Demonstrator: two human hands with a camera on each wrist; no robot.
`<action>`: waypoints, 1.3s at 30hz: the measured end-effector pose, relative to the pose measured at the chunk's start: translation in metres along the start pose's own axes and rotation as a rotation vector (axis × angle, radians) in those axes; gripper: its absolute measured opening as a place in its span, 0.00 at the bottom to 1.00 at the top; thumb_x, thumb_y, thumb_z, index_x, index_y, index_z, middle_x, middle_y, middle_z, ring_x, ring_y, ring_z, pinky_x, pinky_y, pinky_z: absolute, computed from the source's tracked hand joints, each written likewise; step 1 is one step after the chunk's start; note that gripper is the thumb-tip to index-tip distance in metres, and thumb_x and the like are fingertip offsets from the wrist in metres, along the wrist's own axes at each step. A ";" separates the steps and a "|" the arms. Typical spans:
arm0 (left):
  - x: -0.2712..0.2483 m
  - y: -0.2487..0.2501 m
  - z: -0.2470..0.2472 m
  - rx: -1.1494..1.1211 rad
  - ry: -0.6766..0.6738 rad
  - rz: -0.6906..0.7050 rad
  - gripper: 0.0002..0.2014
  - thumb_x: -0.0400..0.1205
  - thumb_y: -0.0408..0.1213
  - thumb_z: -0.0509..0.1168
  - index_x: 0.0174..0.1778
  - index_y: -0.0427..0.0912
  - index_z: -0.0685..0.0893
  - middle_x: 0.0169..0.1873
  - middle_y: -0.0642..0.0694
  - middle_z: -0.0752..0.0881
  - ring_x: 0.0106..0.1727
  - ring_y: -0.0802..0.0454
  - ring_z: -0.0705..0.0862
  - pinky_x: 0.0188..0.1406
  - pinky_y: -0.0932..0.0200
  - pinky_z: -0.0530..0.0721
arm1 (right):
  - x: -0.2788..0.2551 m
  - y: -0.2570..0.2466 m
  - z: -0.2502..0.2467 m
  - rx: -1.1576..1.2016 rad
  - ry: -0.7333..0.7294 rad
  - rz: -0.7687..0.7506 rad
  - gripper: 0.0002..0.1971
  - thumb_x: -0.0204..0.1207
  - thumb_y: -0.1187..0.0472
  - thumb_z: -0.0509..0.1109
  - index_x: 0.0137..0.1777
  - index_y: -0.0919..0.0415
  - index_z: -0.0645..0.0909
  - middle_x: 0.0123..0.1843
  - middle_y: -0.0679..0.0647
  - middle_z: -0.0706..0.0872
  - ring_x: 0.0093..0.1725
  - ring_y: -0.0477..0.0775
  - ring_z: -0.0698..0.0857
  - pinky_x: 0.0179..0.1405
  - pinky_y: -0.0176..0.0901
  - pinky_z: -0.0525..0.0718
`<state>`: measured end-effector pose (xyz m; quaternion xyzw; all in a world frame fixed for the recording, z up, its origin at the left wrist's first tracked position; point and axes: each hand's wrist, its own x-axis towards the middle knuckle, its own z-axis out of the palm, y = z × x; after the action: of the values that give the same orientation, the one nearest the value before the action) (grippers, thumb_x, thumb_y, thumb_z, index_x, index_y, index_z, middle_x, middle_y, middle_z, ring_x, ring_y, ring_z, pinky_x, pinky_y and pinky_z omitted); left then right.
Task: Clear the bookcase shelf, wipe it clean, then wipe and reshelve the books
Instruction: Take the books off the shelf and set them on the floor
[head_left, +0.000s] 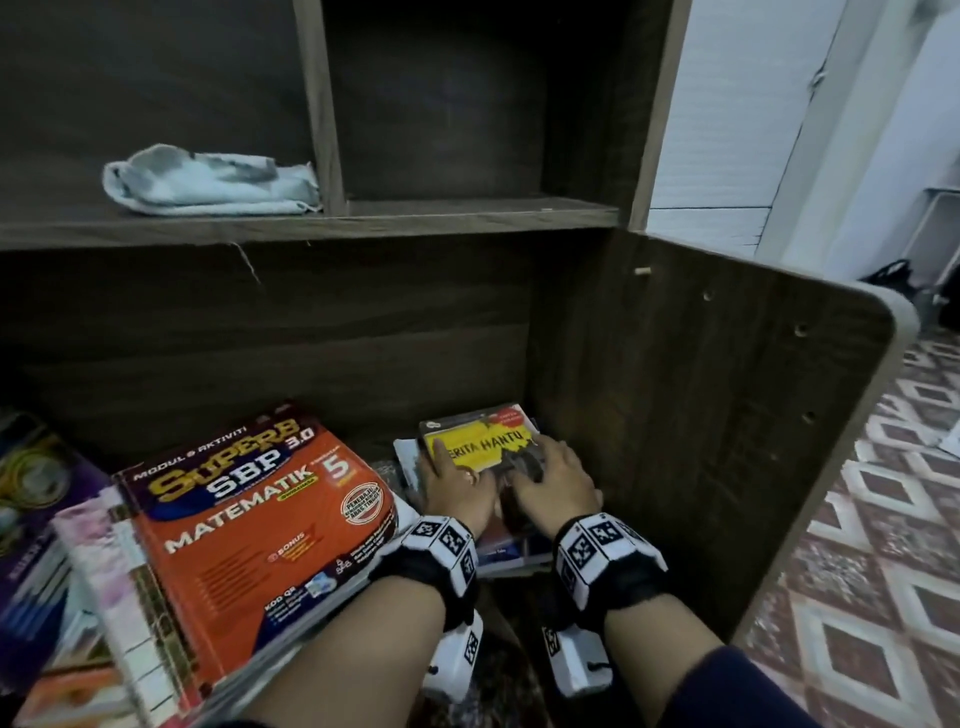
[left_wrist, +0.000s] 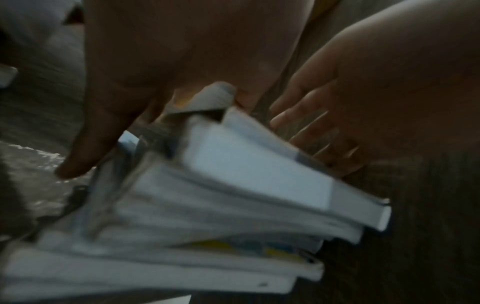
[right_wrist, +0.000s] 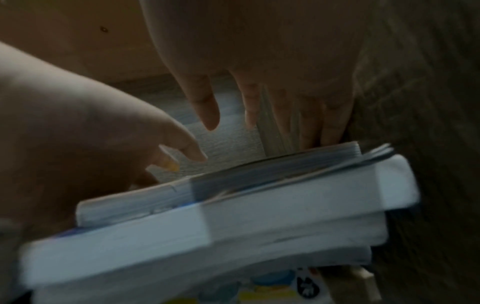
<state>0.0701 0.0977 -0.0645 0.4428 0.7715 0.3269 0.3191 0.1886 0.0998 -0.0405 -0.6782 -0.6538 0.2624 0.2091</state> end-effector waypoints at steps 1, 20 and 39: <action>0.003 -0.005 0.000 -0.020 -0.015 -0.021 0.45 0.82 0.53 0.64 0.85 0.51 0.38 0.85 0.40 0.40 0.85 0.36 0.49 0.82 0.45 0.54 | 0.001 -0.002 0.000 -0.030 -0.007 0.018 0.31 0.77 0.45 0.61 0.80 0.41 0.58 0.85 0.54 0.56 0.77 0.66 0.66 0.75 0.58 0.61; 0.018 -0.037 -0.022 -0.438 -0.089 -0.002 0.38 0.86 0.30 0.62 0.86 0.52 0.46 0.81 0.45 0.66 0.79 0.44 0.67 0.72 0.55 0.65 | -0.004 0.014 0.027 0.087 0.049 0.124 0.40 0.81 0.47 0.63 0.86 0.50 0.43 0.83 0.54 0.59 0.77 0.63 0.67 0.76 0.56 0.66; 0.007 -0.032 -0.011 -0.314 -0.129 0.020 0.43 0.79 0.36 0.67 0.82 0.68 0.50 0.79 0.42 0.66 0.76 0.40 0.71 0.76 0.43 0.71 | 0.010 0.043 0.020 0.457 -0.129 0.164 0.34 0.62 0.58 0.84 0.67 0.53 0.72 0.54 0.49 0.85 0.54 0.53 0.84 0.59 0.45 0.81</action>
<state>0.0431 0.0886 -0.0847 0.4150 0.6844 0.4175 0.4302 0.2098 0.1063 -0.0839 -0.6459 -0.5324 0.4622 0.2927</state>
